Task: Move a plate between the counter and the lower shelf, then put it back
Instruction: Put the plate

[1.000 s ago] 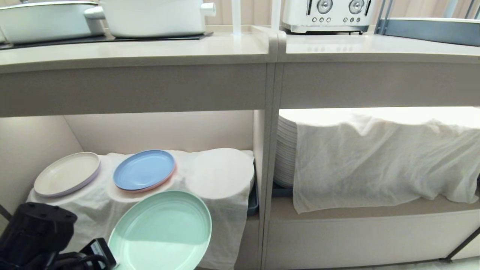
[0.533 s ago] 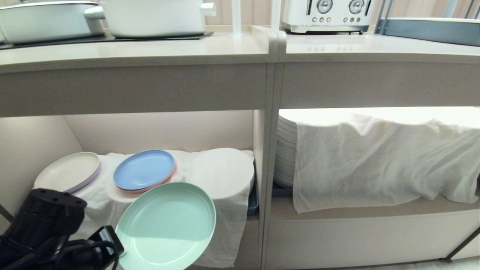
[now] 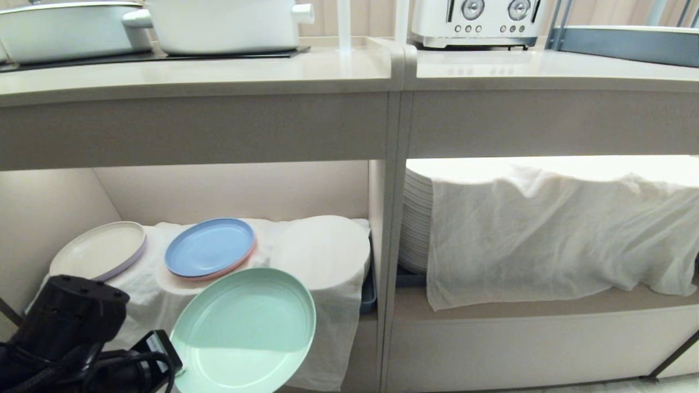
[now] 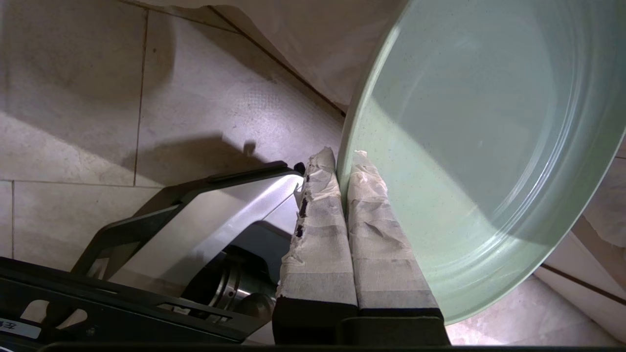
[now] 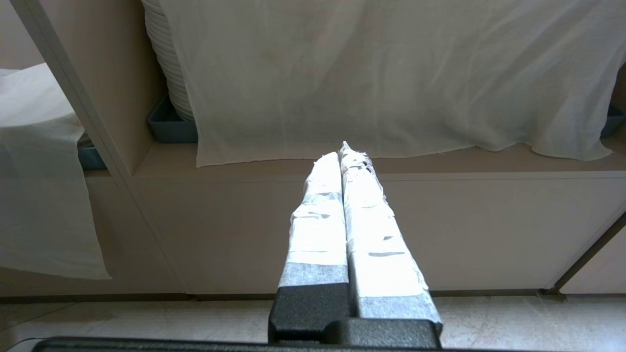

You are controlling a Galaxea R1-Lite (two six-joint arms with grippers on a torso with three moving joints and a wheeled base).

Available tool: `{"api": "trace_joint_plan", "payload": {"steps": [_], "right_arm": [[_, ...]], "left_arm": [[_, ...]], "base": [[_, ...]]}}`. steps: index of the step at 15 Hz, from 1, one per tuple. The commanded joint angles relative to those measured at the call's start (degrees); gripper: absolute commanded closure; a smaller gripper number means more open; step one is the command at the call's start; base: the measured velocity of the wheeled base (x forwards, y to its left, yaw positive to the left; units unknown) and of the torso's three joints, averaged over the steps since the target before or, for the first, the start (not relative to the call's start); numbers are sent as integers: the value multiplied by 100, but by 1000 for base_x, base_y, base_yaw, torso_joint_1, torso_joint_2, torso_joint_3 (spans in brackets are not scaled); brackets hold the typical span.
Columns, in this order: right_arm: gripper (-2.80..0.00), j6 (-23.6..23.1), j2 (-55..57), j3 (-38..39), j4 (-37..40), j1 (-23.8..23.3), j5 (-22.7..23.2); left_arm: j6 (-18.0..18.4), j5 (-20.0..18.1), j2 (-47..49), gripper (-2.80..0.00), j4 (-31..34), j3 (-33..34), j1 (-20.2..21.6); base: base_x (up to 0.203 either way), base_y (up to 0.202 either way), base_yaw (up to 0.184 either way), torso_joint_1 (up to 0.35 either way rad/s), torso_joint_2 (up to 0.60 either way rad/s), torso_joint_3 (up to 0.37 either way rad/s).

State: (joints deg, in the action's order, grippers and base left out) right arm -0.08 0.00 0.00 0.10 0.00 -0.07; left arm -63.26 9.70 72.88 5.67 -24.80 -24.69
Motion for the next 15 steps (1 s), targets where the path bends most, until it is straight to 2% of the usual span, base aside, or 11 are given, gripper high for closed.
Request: {"api": "trace_joint_plan", "payload": {"steps": [1, 8, 12, 15], "right_arm": [[0, -1, 0, 0, -1, 0, -2], [0, -10, 0, 0, -10, 0, 6], [0, -18, 0, 0, -10, 0, -2], [0, -10, 0, 0, -10, 0, -2]], "left_arm": [[-38, 5, 25, 0, 4, 4, -1], [-38, -65, 43, 0, 4, 10, -1], [-38, -74, 34, 0, 4, 10, -1], [-38, -117, 8, 0, 29, 10, -174]], "base": [[0, 0, 0, 0, 0, 0], [0, 0, 0, 0, 0, 0], [0, 0, 0, 46, -207, -239], [0, 0, 0, 190, -535, -290]]}}
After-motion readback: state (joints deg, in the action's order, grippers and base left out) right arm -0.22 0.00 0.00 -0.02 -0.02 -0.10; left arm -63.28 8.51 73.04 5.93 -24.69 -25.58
